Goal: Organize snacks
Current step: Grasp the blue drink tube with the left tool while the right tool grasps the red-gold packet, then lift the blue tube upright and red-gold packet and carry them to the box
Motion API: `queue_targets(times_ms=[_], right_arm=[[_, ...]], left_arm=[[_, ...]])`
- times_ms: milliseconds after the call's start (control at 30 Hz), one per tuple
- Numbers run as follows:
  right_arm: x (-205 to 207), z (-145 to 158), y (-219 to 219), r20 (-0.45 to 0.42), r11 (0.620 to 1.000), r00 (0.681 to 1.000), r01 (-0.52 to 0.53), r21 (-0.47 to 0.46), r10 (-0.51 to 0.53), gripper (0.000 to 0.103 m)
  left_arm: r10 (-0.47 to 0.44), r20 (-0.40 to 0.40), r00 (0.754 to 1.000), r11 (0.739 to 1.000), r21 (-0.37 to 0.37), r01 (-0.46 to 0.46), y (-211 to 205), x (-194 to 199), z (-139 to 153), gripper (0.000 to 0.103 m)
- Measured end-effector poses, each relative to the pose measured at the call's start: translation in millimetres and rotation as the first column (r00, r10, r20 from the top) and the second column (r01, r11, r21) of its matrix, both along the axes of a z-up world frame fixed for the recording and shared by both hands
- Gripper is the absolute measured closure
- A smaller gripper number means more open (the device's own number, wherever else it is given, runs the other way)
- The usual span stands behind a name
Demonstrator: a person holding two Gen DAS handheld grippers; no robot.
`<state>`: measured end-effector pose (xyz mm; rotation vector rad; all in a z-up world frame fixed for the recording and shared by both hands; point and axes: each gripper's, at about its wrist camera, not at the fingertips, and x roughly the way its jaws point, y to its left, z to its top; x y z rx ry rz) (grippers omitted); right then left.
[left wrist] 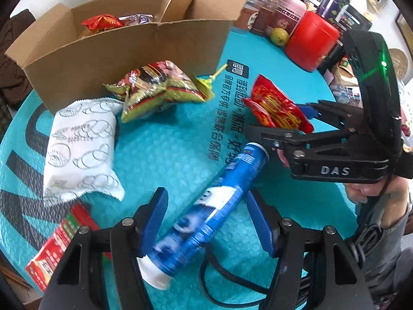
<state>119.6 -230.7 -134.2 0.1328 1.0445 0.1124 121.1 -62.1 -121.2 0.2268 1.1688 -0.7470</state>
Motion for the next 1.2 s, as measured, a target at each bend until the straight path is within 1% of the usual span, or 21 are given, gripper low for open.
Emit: queue_targets(times_ms=[100, 167, 200, 267, 333, 467, 600, 700, 767, 800, 867, 900, 967, 1000, 1033, 1100, 1167, 1200], right_arm=[[-17, 1, -3, -0.011, 1.0, 1.0, 0.028, 0.004, -0.028, 0.029], [-25, 1, -4, -0.019, 0.999, 0.999, 0.041, 0.002, -0.041, 0.029], [-32, 2, -4, -0.022, 0.999, 0.999, 0.05, -0.001, -0.05, 0.029], [-41, 2, -1, -0.026, 0.999, 0.998, 0.053, -0.008, -0.053, 0.029], [-51, 2, 5, -0.026, 0.999, 0.999, 0.039, -0.02, -0.039, 0.028], [-68, 2, 19, -0.026, 1.0, 1.0, -0.002, -0.011, 0.002, 0.028], [-83, 1, 27, -0.032, 0.999, 0.999, -0.029, 0.013, 0.029, 0.026], [-93, -1, 30, -0.037, 0.999, 0.998, -0.042, 0.024, 0.043, 0.024], [-96, -3, 32, -0.038, 0.999, 0.998, -0.044, 0.019, 0.045, 0.023], [-100, -2, 33, -0.034, 0.999, 0.998, -0.043, 0.015, 0.044, 0.022], [-100, -3, 34, -0.029, 0.999, 0.999, -0.042, 0.006, 0.043, 0.02], [-102, -4, 34, -0.03, 0.999, 0.999, -0.039, -0.003, 0.039, 0.017], [-100, -4, 36, -0.028, 0.999, 0.999, -0.045, -0.016, 0.044, 0.015], [-100, -5, 39, -0.028, 0.998, 0.998, -0.052, -0.027, 0.051, 0.013], [-100, -5, 40, -0.025, 0.998, 0.998, -0.056, -0.035, 0.056, 0.012], [-100, -6, 41, -0.019, 0.997, 0.998, -0.065, -0.041, 0.064, 0.01], [-102, -6, 41, -0.005, 0.998, 0.998, -0.061, -0.034, 0.061, 0.009], [-102, -6, 39, 0.003, 0.998, 0.998, -0.055, -0.016, 0.055, 0.008]], left_arm=[[-0.018, 0.014, 1.0, 0.999, -0.036, 0.018, 0, -11, 1, 0.061], [-0.008, 0.047, 0.999, 1.0, -0.022, 0.009, -2, -19, 3, 0.065], [0.014, 0.074, 0.997, 1.0, -0.01, -0.013, 1, -21, 5, 0.068], [0.056, 0.102, 0.993, 0.998, 0.002, -0.057, 5, -21, 8, 0.071], [0.105, 0.117, 0.988, 0.994, 0.01, -0.107, 11, -21, 8, 0.071], [0.145, 0.115, 0.983, 0.989, 0.013, -0.147, 13, -27, 8, 0.071], [0.142, 0.091, 0.986, 0.989, 0.025, -0.145, 20, -38, 8, 0.071], [0.127, 0.099, 0.987, 0.99, 0.041, -0.132, 22, -45, 6, 0.07], [0.127, 0.085, 0.988, 0.99, 0.052, -0.132, 20, -45, 2, 0.069], [0.126, 0.063, 0.99, 0.989, 0.073, -0.13, 17, -43, -3, 0.069], [0.113, 0.09, 0.99, 0.99, 0.076, -0.12, 14, -45, -3, 0.068], [0.104, 0.104, 0.989, 0.989, 0.095, -0.114, 11, -47, -4, 0.068], [0.087, 0.135, 0.987, 0.987, 0.119, -0.104, 5, -51, -4, 0.065], [0.075, 0.149, 0.986, 0.988, 0.122, -0.094, 1, -53, -5, 0.059], [0.071, 0.157, 0.985, 0.989, 0.12, -0.09, -1, -54, -5, 0.055], [0.065, 0.173, 0.983, 0.989, 0.122, -0.087, -5, -56, -5, 0.055], [0.078, 0.17, 0.982, 0.99, 0.102, -0.096, -5, -54, -5, 0.055], [0.094, 0.172, 0.981, 0.99, 0.083, -0.11, -3, -54, -5, 0.059]])
